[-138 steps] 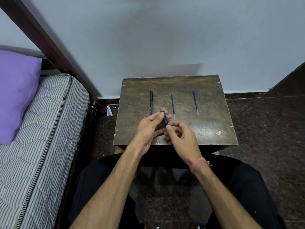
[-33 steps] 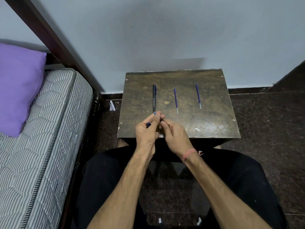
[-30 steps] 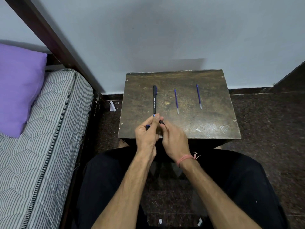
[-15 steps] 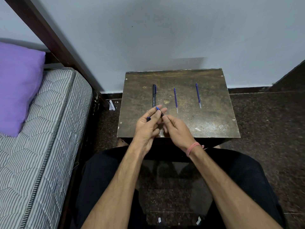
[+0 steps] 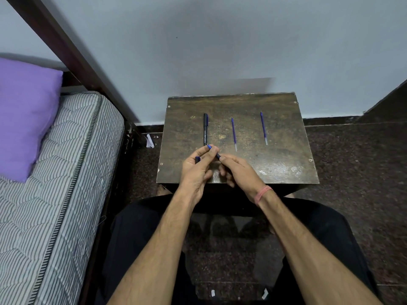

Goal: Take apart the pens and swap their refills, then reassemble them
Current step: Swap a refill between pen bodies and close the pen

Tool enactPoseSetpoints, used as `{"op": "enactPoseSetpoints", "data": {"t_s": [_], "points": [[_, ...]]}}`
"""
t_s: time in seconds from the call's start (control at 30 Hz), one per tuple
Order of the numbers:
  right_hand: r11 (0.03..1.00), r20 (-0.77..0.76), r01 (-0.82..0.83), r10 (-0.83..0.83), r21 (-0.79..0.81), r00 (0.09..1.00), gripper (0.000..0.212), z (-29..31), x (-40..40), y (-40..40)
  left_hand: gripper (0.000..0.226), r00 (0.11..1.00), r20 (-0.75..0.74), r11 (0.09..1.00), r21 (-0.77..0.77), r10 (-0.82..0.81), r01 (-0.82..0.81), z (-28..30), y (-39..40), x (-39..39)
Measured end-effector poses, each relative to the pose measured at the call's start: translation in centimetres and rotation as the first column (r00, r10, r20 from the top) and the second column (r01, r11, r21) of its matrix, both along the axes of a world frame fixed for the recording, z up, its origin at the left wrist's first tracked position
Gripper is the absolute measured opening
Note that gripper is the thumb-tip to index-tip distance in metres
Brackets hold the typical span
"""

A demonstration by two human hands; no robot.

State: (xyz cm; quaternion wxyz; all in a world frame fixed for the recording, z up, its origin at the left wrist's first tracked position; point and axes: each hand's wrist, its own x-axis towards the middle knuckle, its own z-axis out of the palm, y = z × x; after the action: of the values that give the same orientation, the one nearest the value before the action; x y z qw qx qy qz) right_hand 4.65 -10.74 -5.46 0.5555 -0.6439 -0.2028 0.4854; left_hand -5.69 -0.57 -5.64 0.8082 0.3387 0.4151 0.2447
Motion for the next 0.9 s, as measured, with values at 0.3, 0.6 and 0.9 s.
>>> {"op": "enactPoseSetpoints", "data": {"t_s": [0.3,0.6,0.9], "points": [[0.989,-0.178,0.035,-0.009,0.146,0.984,0.025,-0.3,0.8,-0.5,0.039,0.999,-0.047,0.992,0.122,-0.019,0.025,0.3,0.6,-0.7],[0.981,-0.240,0.102,-0.061,0.163,0.969,0.025,-1.0,1.0,-0.9,0.055,0.880,-0.473,0.654,0.678,0.038,0.336,0.6,-1.0,-0.9],[0.955,-0.247,0.219,-0.167,0.200,0.954,0.027,-0.9,0.8,-1.3,0.047,0.880,-0.430,0.621,0.750,0.200,0.225,0.9,-2.3,-0.3]]}}
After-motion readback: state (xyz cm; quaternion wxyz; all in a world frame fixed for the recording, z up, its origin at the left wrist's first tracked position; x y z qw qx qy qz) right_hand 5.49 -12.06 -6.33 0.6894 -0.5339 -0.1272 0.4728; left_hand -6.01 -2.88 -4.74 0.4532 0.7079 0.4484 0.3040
